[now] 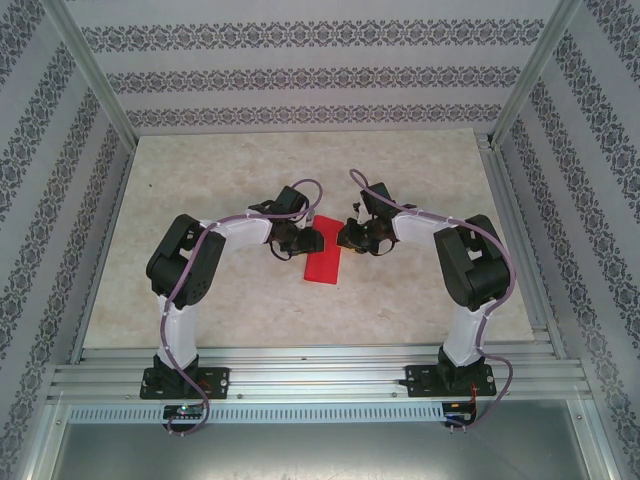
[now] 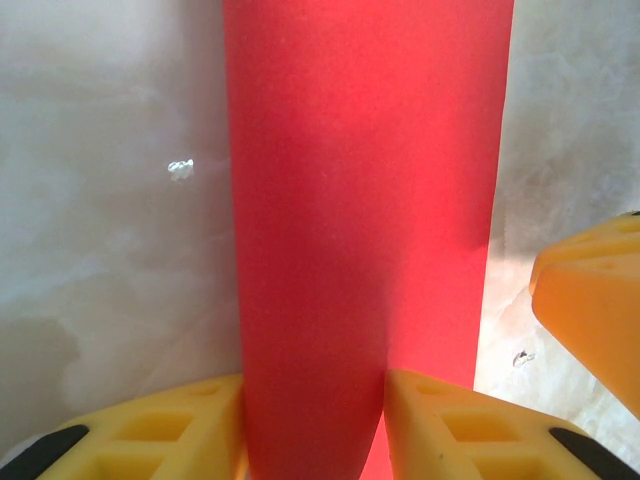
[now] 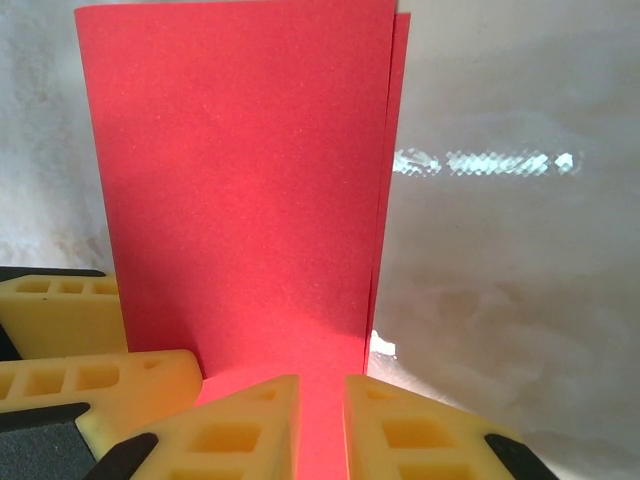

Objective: Fold a paper plane with a square sheet of paper (fold left side to right side)
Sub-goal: First fold in half a square sheet of paper at the center of the table.

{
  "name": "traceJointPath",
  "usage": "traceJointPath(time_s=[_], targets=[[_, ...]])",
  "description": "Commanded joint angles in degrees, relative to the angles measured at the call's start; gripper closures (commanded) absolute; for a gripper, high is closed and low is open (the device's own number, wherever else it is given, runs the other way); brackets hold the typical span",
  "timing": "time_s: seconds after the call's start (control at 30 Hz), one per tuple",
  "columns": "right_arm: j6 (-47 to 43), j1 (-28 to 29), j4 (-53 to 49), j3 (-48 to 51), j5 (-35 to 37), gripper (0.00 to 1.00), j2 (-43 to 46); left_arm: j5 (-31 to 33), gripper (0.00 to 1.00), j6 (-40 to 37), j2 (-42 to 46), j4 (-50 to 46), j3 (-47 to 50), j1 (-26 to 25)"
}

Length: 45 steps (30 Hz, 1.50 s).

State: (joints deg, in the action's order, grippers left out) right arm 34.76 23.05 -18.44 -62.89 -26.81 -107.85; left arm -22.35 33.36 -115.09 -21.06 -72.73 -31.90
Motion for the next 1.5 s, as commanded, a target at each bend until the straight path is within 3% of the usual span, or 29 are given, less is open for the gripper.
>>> traceJointPath(time_s=[0.0,0.4,1.47], targets=[[0.6,0.2,0.9,-1.1,0.8,0.81,-0.3,1.8,0.58,0.1,-5.3,1.5,0.5,-1.1],[0.9,0.9,1.2,-1.6,0.5,0.86,-1.6,1.7,0.57,0.1,-5.4,1.6,0.6,-1.1],[0.8,0.9,0.2,-1.7,1.5,0.86,-0.3,1.7,0.59,-1.7,-4.5,0.6,1.8,-1.1]])
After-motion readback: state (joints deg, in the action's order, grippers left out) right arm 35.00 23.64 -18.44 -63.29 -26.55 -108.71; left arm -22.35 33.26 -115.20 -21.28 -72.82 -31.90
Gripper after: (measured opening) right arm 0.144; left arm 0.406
